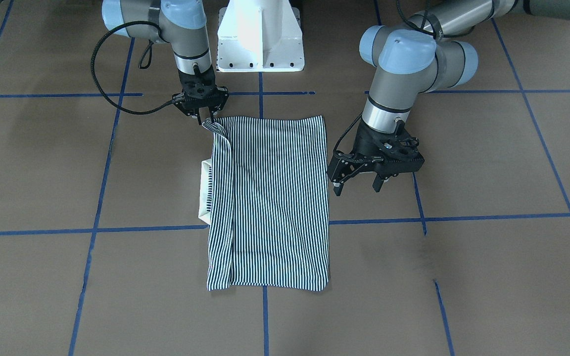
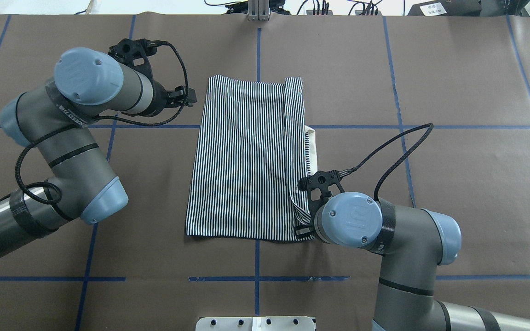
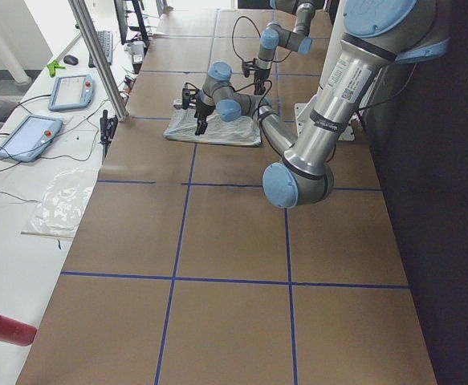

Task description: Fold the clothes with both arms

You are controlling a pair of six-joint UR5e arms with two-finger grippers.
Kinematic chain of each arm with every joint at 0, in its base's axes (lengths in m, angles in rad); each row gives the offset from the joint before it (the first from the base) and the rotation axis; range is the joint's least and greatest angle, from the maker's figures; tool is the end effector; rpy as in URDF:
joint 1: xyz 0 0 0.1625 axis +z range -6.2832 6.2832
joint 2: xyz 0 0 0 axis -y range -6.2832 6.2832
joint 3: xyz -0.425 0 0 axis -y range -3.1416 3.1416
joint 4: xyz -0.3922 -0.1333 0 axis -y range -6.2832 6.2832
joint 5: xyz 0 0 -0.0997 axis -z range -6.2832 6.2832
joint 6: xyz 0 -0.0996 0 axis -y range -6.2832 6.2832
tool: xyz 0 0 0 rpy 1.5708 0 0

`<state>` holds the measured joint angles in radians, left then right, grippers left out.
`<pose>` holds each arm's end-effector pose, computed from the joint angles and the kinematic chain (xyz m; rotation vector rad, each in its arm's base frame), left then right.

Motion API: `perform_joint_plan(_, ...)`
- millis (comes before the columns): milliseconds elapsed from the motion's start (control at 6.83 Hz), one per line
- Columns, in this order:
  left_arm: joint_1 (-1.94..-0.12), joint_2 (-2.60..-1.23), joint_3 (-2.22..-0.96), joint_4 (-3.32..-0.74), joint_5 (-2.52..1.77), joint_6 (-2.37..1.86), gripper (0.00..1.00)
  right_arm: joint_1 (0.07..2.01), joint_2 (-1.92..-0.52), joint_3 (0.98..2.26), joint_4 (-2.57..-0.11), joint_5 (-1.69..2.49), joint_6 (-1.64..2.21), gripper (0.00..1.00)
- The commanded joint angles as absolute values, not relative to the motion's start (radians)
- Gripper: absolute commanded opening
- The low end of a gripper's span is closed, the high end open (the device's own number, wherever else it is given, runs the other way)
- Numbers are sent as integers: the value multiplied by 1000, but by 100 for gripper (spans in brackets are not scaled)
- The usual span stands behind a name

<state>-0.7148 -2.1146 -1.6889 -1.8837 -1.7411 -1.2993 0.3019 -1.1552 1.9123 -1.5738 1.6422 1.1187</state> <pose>0.4270 -0.5248 0.2577 0.3239 0.9349 -0.3238 -0.5328 -0.2981 0.2861 0.2145 -0.7268 -0.1699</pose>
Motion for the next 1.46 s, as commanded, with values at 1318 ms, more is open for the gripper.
perform_joint_plan(1318,-713,-2121,-1683,-1894,-1740,-1299,100,307,-1147,1893,-1575,1647,1103,40)
